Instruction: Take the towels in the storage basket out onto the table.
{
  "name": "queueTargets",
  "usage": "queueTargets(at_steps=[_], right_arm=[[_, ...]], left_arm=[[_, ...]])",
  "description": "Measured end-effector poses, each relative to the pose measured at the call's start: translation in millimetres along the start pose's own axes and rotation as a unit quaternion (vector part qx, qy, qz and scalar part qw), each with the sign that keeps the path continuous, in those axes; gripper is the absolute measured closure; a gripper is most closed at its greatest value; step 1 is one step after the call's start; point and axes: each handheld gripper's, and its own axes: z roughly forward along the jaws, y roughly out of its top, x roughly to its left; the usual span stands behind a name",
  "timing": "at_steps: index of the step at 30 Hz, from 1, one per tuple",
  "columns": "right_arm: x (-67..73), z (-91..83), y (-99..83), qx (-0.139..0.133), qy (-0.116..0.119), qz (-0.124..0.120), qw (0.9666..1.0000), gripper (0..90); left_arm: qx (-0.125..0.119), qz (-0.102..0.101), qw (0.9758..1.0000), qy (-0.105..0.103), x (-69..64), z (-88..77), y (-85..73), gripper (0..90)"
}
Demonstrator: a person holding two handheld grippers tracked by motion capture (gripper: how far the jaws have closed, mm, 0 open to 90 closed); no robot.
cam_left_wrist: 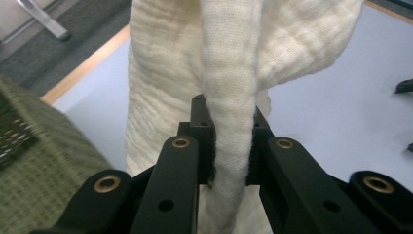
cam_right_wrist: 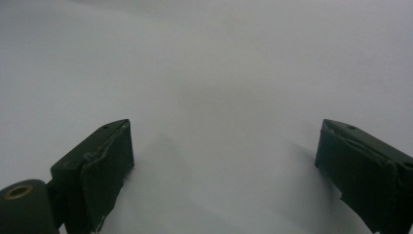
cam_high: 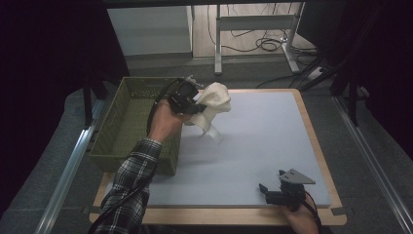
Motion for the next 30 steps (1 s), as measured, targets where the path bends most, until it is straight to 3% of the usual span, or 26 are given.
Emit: queueTargets(at_steps=[13,23,30], right_arm=[[-0.4,0.1,-0.2,-0.001,0.000,-0.003,1.0000,7.0],[-0.7,0.0,-0.2,-0.001,0.000,-0.004,1.0000,7.1],[-0.4,0.0,-0.2,-0.001,0.001,-0.002,1.0000,7.0]], left_arm=[[0.024,0.024,0.9985,-0.044,-37.6,52.0,-3.3,80.4],[0.033,0.010,0.9960,-0.083,-56.5,86.2,-20.4,79.8],[0.037,0.006,0.9944,-0.099,-67.7,109.9,-35.6,78.6]])
